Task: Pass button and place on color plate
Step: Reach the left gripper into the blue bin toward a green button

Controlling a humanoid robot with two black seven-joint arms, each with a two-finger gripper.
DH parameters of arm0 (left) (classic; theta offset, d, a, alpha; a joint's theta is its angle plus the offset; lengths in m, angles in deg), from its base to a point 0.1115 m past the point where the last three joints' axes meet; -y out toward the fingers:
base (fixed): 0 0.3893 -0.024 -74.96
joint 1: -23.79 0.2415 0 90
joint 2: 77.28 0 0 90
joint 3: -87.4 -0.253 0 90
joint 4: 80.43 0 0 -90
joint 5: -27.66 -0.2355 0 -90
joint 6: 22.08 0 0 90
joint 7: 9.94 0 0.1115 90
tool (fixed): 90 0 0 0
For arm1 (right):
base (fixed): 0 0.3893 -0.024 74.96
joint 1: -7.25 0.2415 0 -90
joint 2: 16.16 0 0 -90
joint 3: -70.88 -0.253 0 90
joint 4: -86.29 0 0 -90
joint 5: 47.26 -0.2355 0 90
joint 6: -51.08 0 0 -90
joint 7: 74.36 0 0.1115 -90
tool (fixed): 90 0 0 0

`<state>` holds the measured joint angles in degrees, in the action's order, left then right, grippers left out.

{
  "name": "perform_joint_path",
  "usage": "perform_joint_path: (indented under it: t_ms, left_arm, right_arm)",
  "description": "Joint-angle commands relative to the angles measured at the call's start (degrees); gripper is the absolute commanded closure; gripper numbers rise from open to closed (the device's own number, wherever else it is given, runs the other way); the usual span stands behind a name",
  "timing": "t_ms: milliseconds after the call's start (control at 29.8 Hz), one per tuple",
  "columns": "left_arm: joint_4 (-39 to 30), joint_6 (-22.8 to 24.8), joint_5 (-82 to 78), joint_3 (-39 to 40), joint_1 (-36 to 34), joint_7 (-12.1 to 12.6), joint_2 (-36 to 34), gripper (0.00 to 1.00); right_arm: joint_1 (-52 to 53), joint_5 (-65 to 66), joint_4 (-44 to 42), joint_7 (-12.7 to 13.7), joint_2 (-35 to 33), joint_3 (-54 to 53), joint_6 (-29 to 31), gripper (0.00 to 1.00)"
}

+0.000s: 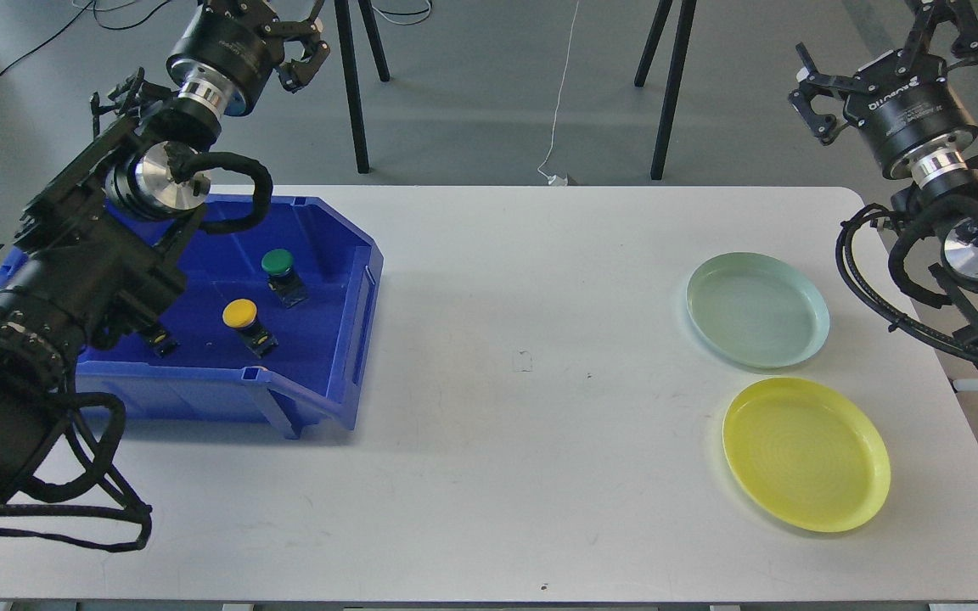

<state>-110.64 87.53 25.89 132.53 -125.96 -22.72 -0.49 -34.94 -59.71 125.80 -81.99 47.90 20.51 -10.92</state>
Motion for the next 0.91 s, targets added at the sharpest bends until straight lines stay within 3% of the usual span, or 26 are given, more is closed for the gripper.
perform_joint_path:
  t_ms: [0,268,402,604,872]
  left_arm:
    - [0.68,0.17,0.18,0.13,0.08,-0.66,0.02,0.00]
    - [-1.59,0.34,0.53,-1.09,0.25,-0.58,-3.40,0.00]
    - [-12.64,-0.27,-0.70,-8.37,1.31,-0.67,-12.52,0.00]
    - [-29.97,-6.25,-8.85,-18.84,1.75,-0.93,-28.69,0.00]
    - [-39.92,-6.34,-39.41,-22.63,1.83,-0.67,-41.89,0.04]
  right_arm:
    - [-0.09,0.06,2.05,-0.01,-1.48,0.45,0.00,0.01]
    - [0.35,0.15,2.41,-0.36,-1.57,0.19,0.00,0.01]
    - [0.35,1.55,2.41,-0.72,-1.57,0.28,0.00,0.01]
    - [0.26,2.61,2.24,-1.07,-1.92,-0.78,0.00,0.01]
    - [0.26,2.61,2.23,-1.16,-2.36,-1.04,0.00,0.01]
